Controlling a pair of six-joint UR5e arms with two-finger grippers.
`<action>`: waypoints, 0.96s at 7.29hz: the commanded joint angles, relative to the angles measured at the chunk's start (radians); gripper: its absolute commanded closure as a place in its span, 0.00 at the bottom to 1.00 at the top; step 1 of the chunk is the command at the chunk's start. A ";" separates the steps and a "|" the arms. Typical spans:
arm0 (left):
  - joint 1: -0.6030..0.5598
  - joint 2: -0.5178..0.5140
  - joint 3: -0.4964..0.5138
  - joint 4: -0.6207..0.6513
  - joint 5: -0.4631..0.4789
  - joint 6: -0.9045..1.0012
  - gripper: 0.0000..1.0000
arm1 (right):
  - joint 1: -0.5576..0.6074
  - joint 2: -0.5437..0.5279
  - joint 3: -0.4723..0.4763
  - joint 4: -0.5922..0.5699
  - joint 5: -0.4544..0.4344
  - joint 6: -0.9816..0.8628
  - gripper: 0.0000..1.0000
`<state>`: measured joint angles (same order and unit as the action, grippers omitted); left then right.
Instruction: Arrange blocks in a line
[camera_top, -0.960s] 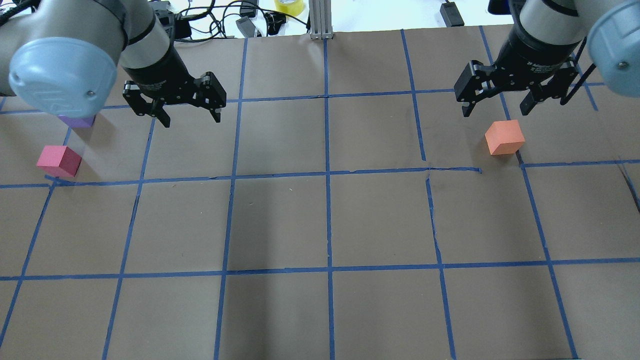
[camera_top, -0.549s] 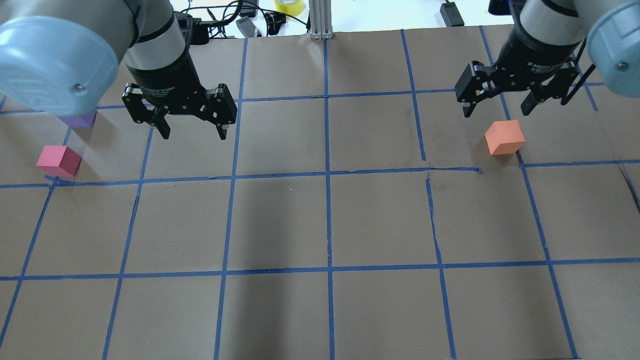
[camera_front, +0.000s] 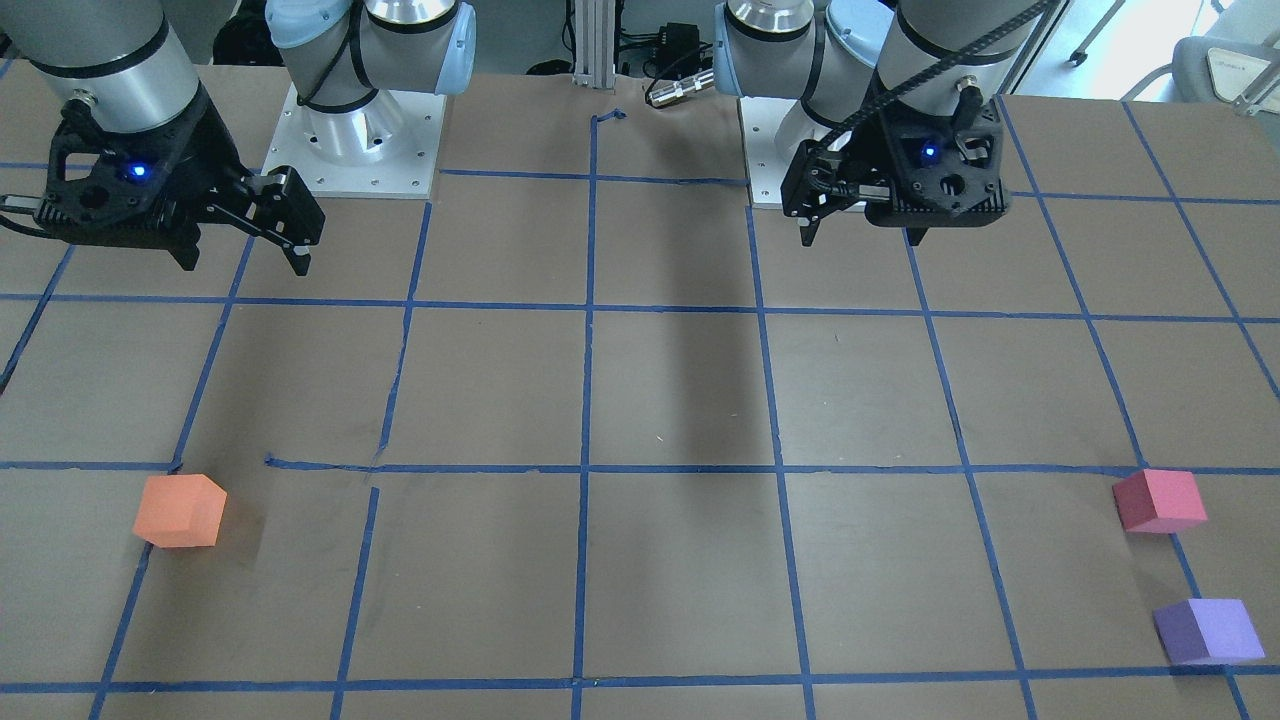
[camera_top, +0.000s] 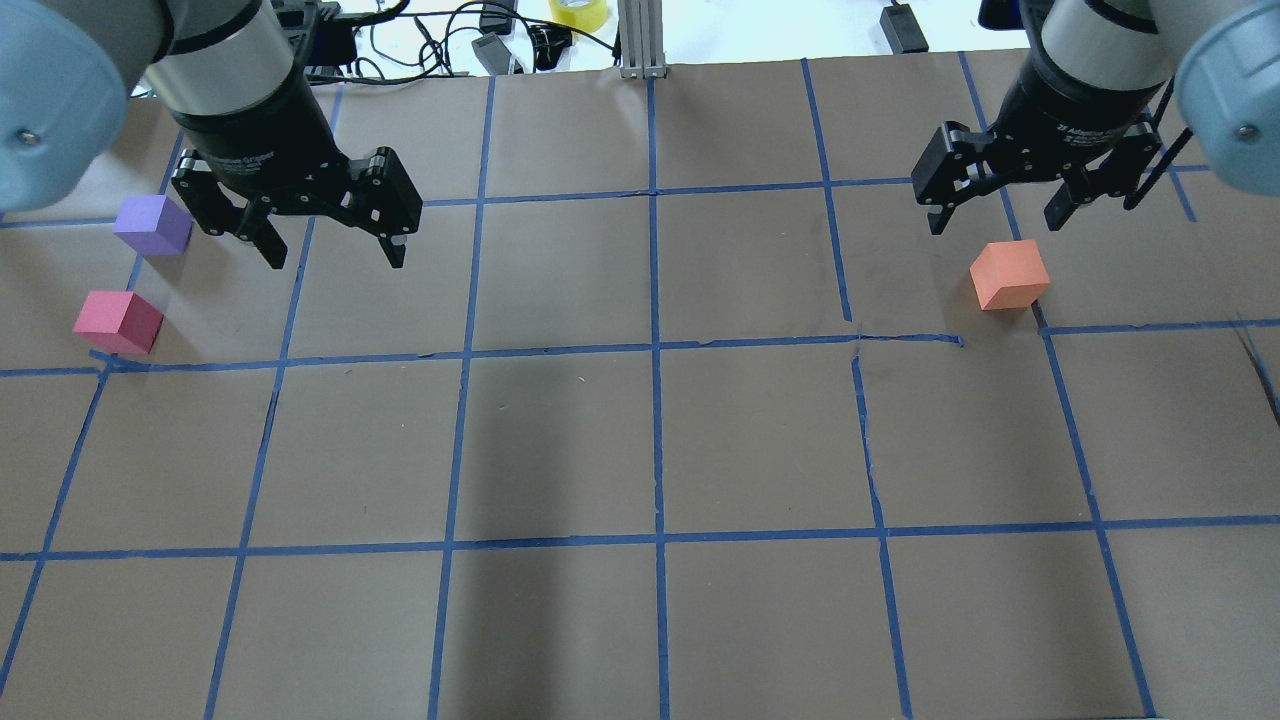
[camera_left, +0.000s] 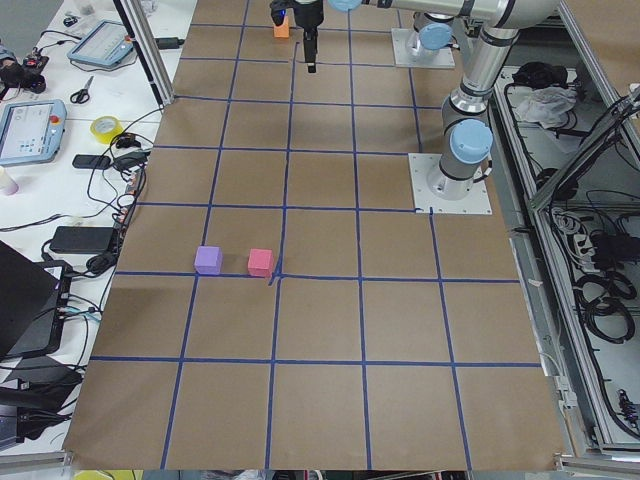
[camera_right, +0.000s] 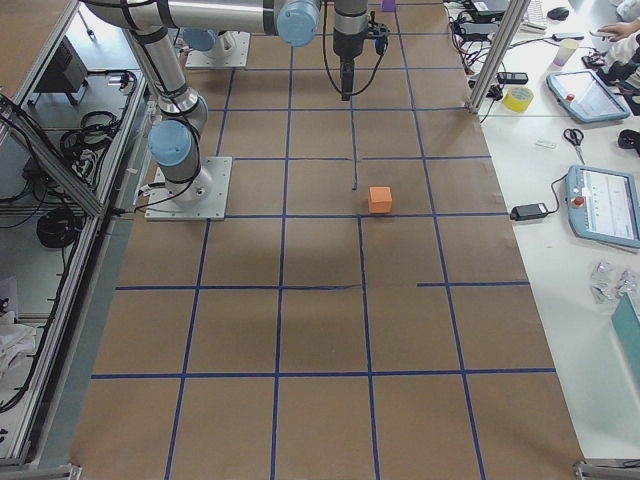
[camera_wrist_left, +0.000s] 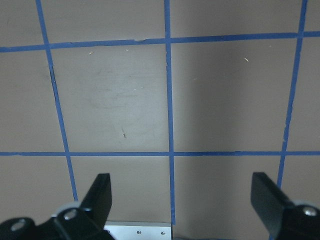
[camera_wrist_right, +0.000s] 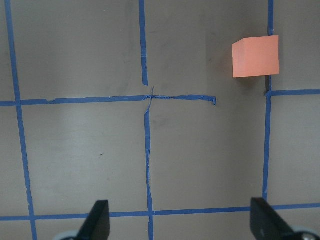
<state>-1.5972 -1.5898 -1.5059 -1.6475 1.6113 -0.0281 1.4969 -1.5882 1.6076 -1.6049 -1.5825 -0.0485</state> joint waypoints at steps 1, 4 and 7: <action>0.022 0.007 -0.049 0.165 -0.022 0.037 0.00 | -0.001 0.001 0.000 -0.001 0.009 -0.001 0.00; 0.023 0.028 -0.073 0.166 -0.019 0.017 0.00 | 0.000 0.007 0.000 -0.003 -0.004 0.001 0.00; 0.045 0.028 -0.071 0.167 -0.021 0.036 0.00 | -0.020 0.036 0.002 -0.010 -0.019 -0.013 0.00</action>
<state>-1.5603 -1.5619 -1.5778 -1.4797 1.5890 -0.0018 1.4907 -1.5716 1.6086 -1.6129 -1.5907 -0.0568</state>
